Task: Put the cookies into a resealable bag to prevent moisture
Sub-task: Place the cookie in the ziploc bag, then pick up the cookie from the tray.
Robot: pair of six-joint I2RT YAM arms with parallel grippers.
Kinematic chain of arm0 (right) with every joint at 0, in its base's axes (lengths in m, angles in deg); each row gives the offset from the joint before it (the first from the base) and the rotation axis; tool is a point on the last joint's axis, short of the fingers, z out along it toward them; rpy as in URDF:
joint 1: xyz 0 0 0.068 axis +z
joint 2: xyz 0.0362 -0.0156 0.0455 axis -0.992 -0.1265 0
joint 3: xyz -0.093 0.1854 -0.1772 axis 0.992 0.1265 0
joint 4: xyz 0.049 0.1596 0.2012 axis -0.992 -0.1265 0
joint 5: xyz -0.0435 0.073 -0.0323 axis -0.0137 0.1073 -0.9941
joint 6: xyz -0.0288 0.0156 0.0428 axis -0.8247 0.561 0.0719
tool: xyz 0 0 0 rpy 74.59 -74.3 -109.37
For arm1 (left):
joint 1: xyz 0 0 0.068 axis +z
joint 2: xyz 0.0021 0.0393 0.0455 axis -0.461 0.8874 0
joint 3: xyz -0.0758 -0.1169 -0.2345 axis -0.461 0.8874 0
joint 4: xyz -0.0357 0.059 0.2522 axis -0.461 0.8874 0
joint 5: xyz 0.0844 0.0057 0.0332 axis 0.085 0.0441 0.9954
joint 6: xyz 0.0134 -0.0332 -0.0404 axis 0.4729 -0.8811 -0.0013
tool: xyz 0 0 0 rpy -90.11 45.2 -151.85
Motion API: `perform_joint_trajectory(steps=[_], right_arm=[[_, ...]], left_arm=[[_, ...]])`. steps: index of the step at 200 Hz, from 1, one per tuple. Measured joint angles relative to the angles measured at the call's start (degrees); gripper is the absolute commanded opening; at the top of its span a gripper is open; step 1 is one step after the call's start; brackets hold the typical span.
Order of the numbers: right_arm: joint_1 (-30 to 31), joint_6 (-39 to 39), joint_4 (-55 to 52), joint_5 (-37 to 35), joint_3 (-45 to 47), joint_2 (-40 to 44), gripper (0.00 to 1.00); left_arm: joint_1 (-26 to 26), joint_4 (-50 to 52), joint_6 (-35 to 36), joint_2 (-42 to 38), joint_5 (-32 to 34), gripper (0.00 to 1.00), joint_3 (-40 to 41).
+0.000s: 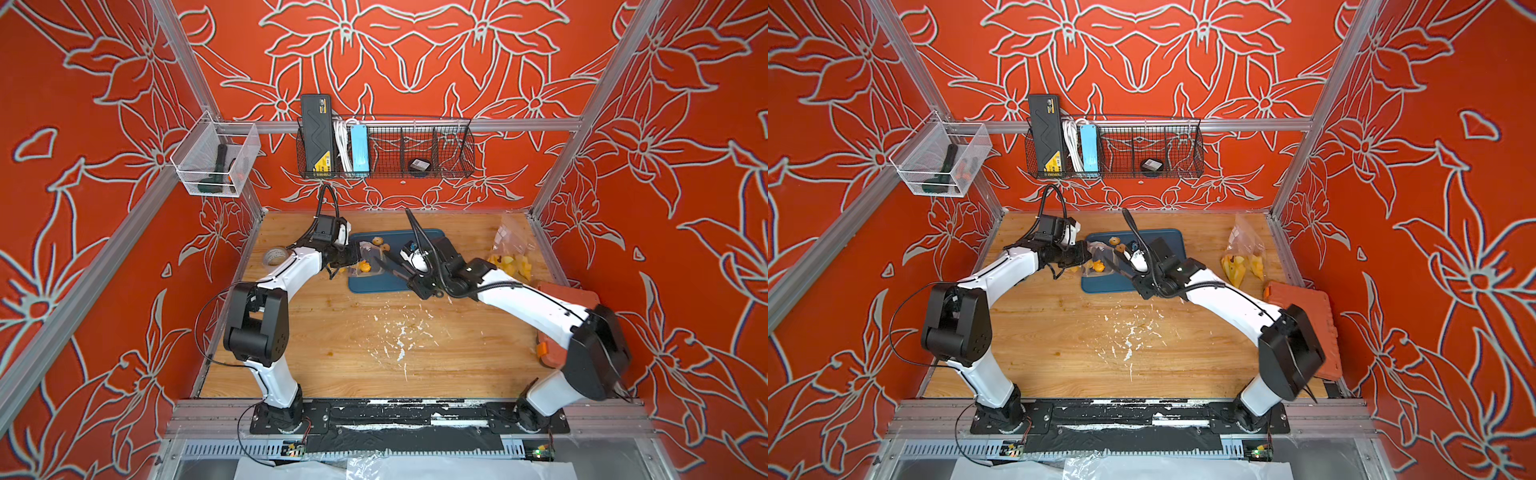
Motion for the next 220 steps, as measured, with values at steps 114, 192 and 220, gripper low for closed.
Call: perform_joint_trajectory(steps=[114, 192, 220], right_arm=[[-5.4, 3.0, -2.8, -4.0, -9.6, -18.1, 0.49], [-5.4, 1.2, -5.7, -3.1, -20.1, -27.1, 0.51], [-5.4, 0.5, -6.8, -3.2, -23.7, -30.6, 0.51]], left_arm=[[9.6, -6.3, -5.0, -12.4, 6.0, 0.0, 8.3], [11.5, -7.9, -5.9, -16.6, 12.2, 0.0, 9.8], [11.4, -7.7, -5.9, -11.8, 8.3, 0.0, 8.5]])
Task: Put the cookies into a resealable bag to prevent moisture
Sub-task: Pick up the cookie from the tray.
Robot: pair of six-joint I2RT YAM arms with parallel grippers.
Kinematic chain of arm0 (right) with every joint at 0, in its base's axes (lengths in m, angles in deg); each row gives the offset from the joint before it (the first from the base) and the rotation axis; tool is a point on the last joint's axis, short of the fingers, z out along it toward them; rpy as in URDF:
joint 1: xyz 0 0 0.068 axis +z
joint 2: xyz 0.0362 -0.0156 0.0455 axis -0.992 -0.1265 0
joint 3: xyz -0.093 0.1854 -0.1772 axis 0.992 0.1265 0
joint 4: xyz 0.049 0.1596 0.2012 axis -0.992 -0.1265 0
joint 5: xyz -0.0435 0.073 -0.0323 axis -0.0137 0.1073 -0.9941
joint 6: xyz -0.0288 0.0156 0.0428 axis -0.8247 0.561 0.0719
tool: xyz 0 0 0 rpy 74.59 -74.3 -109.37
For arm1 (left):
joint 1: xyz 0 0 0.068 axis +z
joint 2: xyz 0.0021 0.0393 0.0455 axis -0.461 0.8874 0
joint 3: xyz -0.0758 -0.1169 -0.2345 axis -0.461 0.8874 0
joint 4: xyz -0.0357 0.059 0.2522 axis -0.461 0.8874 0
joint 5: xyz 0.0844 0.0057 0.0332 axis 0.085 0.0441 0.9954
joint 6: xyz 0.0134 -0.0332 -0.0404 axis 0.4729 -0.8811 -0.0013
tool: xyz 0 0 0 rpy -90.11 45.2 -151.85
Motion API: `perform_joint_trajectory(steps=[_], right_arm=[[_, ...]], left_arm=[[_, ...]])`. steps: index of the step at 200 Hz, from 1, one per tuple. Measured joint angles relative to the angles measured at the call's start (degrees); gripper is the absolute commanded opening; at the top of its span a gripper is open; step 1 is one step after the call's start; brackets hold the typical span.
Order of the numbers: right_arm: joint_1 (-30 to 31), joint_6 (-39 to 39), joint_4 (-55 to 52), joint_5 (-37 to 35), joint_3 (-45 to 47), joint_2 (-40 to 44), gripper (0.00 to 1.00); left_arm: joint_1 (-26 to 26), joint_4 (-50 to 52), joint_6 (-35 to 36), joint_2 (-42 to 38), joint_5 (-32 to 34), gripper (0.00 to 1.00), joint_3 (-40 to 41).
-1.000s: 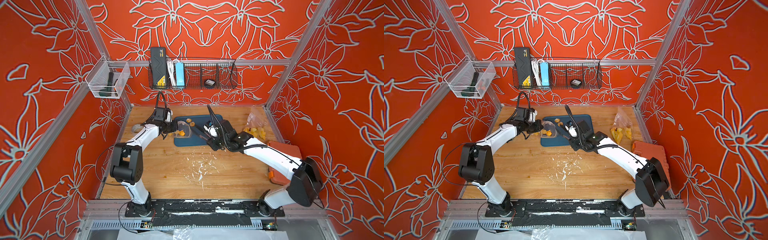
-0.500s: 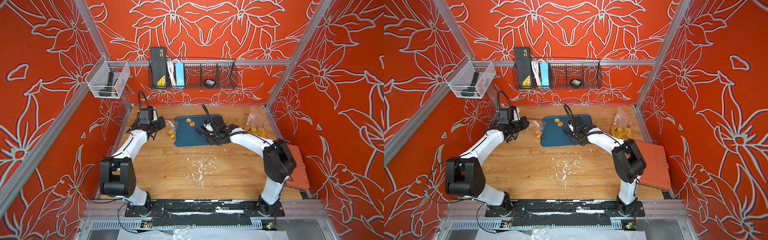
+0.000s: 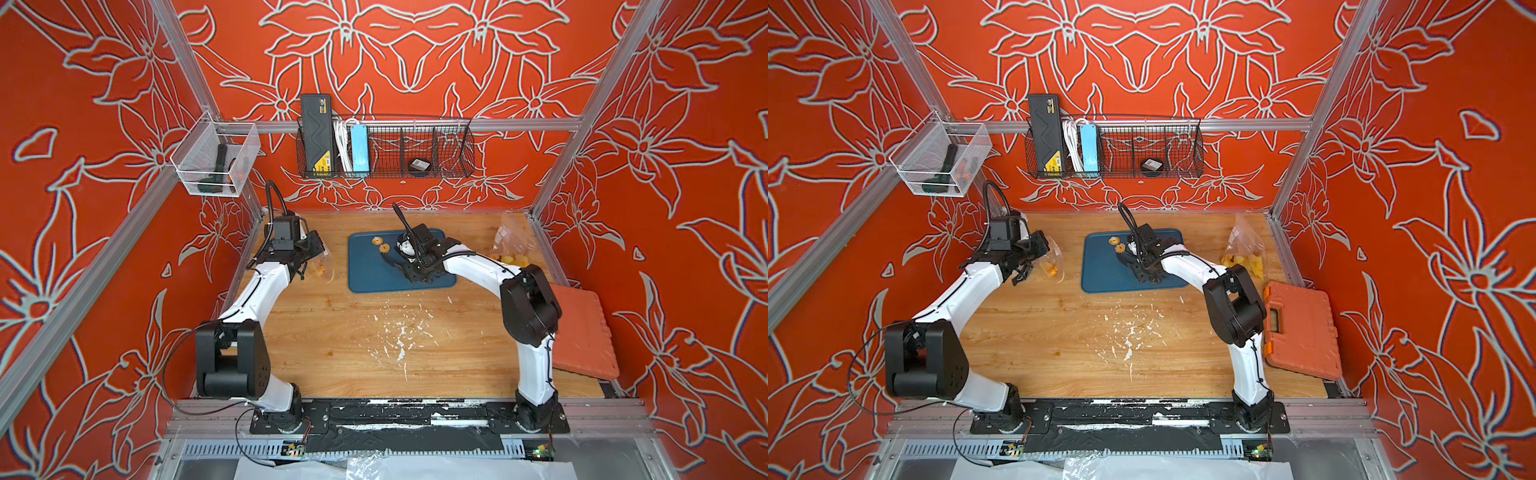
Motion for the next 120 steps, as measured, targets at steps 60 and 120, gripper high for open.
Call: perform_joint_trajectory(steps=[60, 120], right_arm=[[0.0, -0.8, -2.4, -0.2, -6.0, -5.2, 0.44], [-0.2, -0.8, -1.7, -1.2, -5.5, -5.2, 0.37]], left_arm=[[-0.7, -1.2, -0.1, 2.2, -8.7, 0.0, -0.1], [-1.7, -2.0, -0.3, 3.0, -11.7, 0.0, -0.5]])
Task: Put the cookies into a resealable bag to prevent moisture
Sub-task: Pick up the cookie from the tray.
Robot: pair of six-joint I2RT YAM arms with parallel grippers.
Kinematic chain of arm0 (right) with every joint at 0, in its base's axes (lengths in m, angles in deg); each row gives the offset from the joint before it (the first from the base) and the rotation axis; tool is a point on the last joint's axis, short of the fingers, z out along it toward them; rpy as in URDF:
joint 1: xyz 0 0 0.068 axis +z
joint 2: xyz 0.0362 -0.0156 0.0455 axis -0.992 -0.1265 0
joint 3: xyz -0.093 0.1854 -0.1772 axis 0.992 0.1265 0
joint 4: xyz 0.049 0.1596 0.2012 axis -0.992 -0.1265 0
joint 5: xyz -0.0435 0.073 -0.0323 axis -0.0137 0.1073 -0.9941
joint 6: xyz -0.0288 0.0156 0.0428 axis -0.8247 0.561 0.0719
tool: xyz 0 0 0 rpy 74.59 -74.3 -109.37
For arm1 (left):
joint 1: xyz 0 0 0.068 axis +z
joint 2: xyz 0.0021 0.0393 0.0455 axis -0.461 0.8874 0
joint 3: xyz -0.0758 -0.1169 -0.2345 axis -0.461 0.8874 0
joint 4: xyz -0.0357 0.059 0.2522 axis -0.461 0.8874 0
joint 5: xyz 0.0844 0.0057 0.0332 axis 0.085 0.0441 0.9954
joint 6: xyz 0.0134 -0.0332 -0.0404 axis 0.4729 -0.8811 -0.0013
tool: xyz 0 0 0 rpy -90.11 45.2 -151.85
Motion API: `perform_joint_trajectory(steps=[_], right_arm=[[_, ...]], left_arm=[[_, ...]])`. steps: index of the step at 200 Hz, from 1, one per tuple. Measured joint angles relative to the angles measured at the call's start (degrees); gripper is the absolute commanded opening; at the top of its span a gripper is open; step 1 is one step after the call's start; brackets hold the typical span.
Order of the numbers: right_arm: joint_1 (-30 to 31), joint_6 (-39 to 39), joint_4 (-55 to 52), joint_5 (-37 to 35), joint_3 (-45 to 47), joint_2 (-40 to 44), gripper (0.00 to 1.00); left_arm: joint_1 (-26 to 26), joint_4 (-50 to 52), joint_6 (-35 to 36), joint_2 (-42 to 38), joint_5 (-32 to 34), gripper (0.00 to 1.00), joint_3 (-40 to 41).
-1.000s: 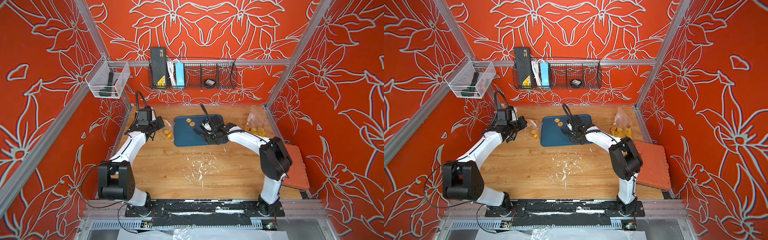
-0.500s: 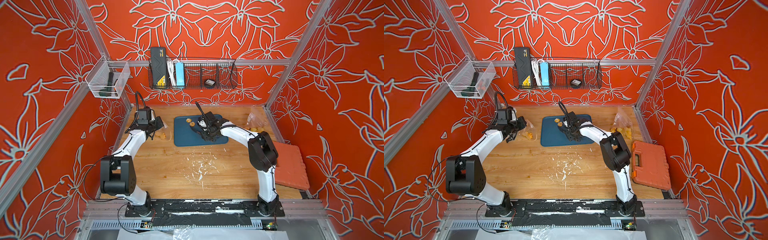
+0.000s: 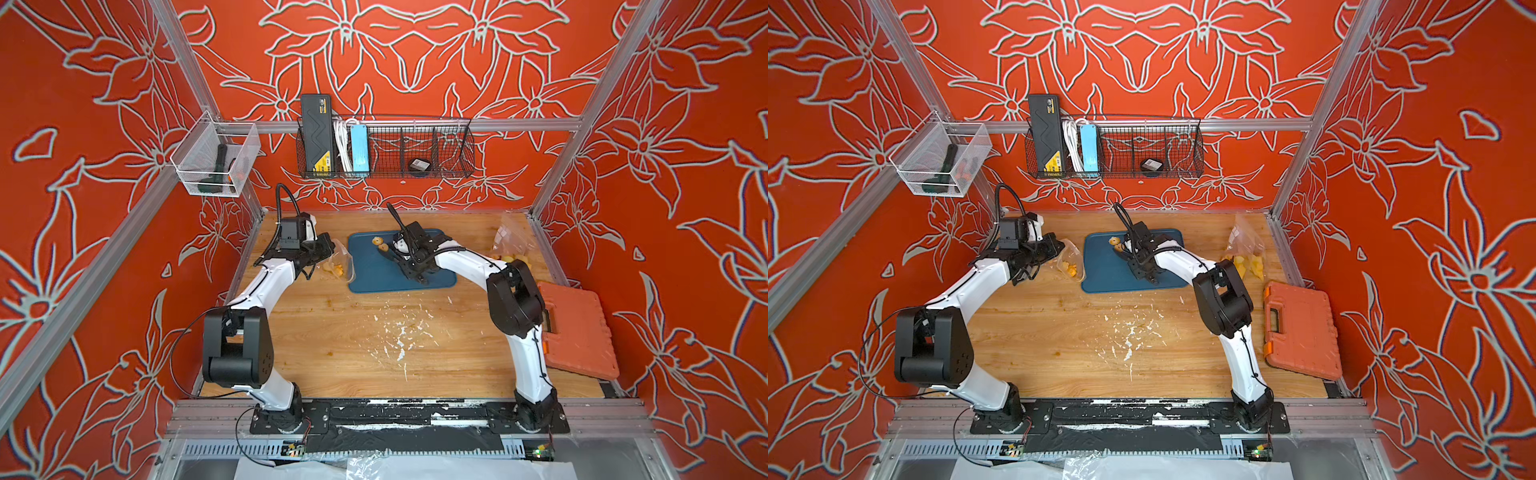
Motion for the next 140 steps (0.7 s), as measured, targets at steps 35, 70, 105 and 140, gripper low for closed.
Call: perform_joint_trajectory(steps=[35, 70, 105, 140], right_arm=[[0.0, 0.2, 1.8, -1.1, 8.3, 7.0, 0.34], [0.0, 0.4, 3.4, -1.4, 14.9, 17.1, 0.33], [0.0, 0.5, 5.3, -1.0, 16.4, 22.0, 0.32], [0.0, 0.6, 6.1, 2.1, 16.8, 22.4, 0.31]], left_arm=[[-1.8, 0.5, 0.2, 1.9, -0.1, 0.0, -2.1], [-3.4, 2.5, 0.4, 6.3, 0.8, 0.0, -6.5], [-4.1, 5.5, 0.0, 13.6, 2.4, 0.0, -15.0], [-4.3, 7.2, 0.0, 18.4, 3.4, 0.0, -20.9]])
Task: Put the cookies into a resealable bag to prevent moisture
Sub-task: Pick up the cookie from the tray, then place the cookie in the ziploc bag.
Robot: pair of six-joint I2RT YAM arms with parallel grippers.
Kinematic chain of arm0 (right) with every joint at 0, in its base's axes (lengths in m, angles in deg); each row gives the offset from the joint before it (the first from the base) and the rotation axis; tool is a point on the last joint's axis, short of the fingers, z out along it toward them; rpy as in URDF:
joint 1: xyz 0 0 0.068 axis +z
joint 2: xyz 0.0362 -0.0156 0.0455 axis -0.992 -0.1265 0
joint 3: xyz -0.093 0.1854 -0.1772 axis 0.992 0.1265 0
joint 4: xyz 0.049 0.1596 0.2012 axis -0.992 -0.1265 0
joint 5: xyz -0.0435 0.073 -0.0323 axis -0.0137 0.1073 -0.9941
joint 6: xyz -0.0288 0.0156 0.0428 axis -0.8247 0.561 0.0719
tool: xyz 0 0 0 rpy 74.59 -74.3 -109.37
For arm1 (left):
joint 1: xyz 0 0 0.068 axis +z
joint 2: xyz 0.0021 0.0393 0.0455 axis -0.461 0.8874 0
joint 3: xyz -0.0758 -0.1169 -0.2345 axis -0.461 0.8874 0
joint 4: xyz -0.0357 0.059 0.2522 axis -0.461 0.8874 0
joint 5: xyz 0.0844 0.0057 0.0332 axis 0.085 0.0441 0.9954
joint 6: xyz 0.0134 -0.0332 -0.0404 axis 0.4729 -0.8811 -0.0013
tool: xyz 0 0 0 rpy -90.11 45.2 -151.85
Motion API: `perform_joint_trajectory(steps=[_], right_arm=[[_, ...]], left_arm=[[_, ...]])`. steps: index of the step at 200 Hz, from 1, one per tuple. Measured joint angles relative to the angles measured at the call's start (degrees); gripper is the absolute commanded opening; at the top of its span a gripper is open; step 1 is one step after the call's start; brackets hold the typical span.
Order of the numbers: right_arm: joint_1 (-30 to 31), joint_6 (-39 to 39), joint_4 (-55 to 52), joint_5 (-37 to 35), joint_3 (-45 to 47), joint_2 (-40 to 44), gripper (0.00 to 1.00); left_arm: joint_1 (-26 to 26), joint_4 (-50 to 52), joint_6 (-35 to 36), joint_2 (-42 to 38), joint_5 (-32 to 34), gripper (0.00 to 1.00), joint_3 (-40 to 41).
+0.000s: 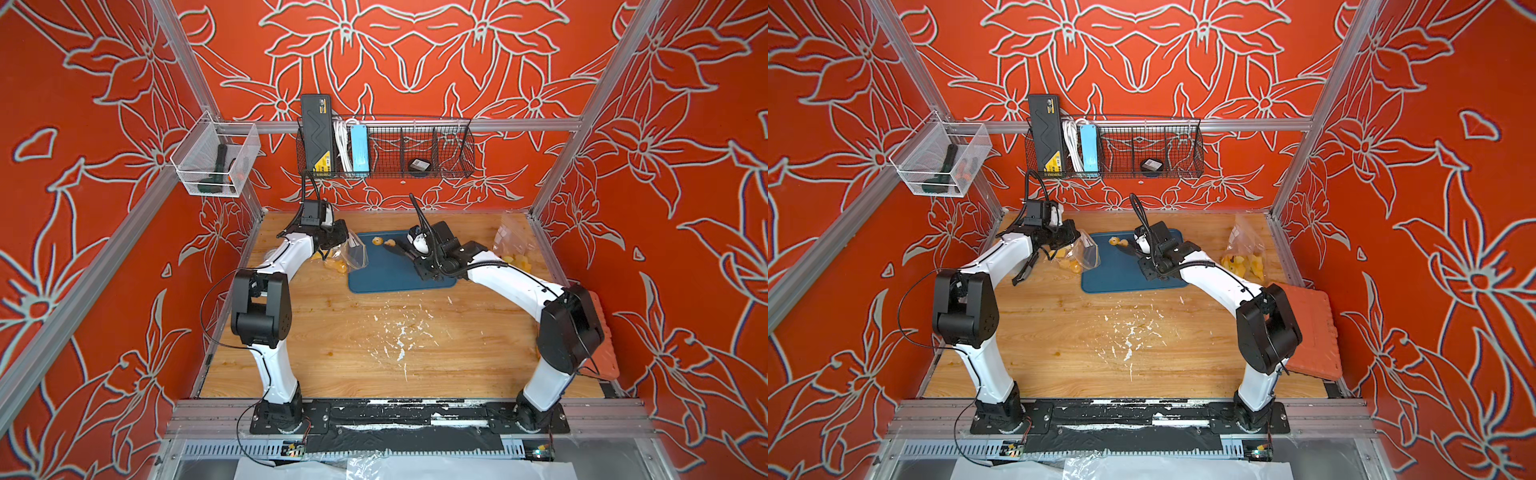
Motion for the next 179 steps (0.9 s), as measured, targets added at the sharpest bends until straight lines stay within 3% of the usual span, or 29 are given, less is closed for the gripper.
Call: perform_joint_trajectory(steps=[59, 96, 179], right_arm=[[0.5, -0.7, 0.7, 9.0, -0.7, 0.0, 0.29], [1.2, -0.6, 0.5, 13.3, -6.1, -3.0, 0.25], [3.1, -0.5, -2.0, 14.7, -14.8, -12.9, 0.18]], left_arm=[[0.0, 0.2, 0.0, 0.2, -0.8, 0.0, 1.1], [0.0, 0.1, 0.0, 0.2, -1.9, 0.0, 1.1], [0.0, 0.1, 0.2, 0.2, -3.6, 0.0, 1.1]])
